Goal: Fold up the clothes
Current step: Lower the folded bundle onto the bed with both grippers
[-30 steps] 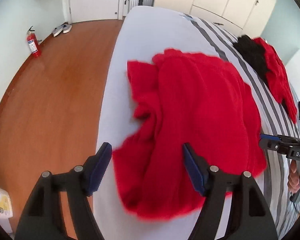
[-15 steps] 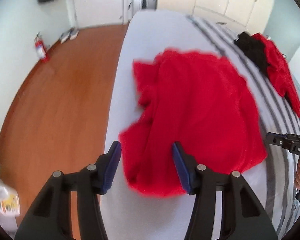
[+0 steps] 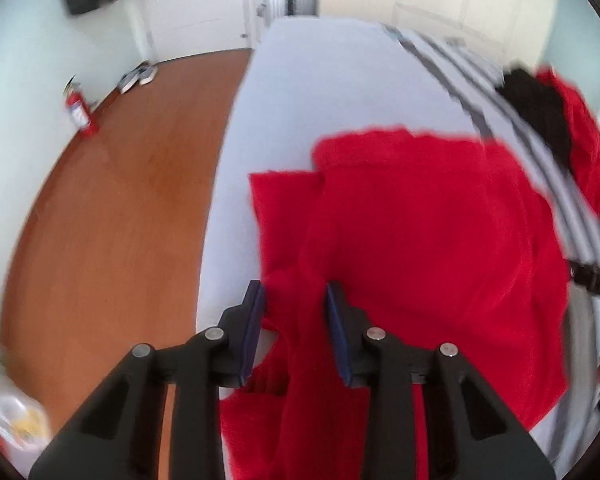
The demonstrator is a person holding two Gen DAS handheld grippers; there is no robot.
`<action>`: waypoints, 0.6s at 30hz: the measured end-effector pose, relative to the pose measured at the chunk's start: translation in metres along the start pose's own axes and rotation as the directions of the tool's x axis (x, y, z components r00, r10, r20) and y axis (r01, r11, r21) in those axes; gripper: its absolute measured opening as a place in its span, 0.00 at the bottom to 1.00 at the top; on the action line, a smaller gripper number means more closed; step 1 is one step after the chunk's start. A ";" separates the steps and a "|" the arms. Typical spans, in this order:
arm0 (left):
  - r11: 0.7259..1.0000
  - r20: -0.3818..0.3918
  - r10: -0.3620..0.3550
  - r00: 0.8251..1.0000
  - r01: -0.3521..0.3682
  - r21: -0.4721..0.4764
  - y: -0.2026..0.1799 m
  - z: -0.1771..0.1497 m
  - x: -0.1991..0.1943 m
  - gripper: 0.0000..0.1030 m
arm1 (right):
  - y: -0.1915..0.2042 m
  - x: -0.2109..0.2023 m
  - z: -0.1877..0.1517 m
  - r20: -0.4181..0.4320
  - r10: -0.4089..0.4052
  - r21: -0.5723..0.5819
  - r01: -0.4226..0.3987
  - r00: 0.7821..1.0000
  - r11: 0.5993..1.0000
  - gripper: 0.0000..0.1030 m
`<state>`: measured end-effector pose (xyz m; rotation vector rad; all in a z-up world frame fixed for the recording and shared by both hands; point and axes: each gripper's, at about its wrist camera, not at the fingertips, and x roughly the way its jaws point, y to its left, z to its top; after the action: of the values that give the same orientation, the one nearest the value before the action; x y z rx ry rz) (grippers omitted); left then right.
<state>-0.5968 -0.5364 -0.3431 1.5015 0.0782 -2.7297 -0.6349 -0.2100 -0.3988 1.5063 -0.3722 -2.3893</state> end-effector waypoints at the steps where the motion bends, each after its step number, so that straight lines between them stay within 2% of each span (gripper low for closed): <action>1: 1.000 0.023 -0.006 1.000 0.006 -0.011 0.002 0.001 -0.005 0.29 | 0.001 -0.009 0.001 0.035 0.031 0.003 -0.032 0.999 0.999 0.05; 2: 1.000 0.045 -0.011 0.999 0.012 -0.022 0.003 0.002 -0.010 0.29 | 0.004 -0.020 -0.001 0.062 0.066 -0.012 -0.065 0.996 0.998 0.05; 5: 0.999 0.077 -0.034 0.996 0.032 0.023 -0.005 0.007 -0.016 0.29 | 0.029 -0.040 -0.007 0.095 0.164 -0.112 -0.154 0.982 0.982 0.05; 8: 0.998 0.079 -0.052 0.996 0.049 0.043 -0.005 0.002 -0.015 0.29 | 0.055 -0.034 -0.017 0.062 0.169 -0.208 -0.153 0.984 0.966 0.05; 11: 0.999 0.027 -0.029 0.999 0.028 0.042 0.008 -0.003 0.003 0.29 | 0.070 -0.009 -0.022 0.024 0.056 -0.233 -0.049 0.998 0.971 0.03; 12: 0.999 0.024 -0.048 0.999 0.048 0.012 0.017 -0.004 0.007 0.31 | 0.068 -0.004 -0.018 0.021 0.035 -0.220 -0.030 0.999 0.975 0.00; 14: 0.996 0.024 -0.071 0.997 0.072 -0.043 0.029 -0.002 0.010 0.38 | 0.054 0.003 -0.015 0.023 -0.001 -0.195 0.006 1.000 0.981 0.00; 16: 0.992 0.026 -0.093 0.995 0.095 -0.088 0.038 0.000 0.010 0.38 | 0.046 0.000 -0.011 0.040 -0.039 -0.184 0.046 0.998 0.982 0.00; 18: 0.990 0.042 -0.077 0.996 0.081 -0.112 0.043 0.002 0.006 0.38 | 0.033 -0.003 -0.004 0.049 -0.126 -0.145 0.132 0.991 0.981 0.01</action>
<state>-0.5999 -0.5797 -0.3478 1.4477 0.2936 -2.7596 -0.6264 -0.2395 -0.3863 1.4594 -0.1044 -2.4868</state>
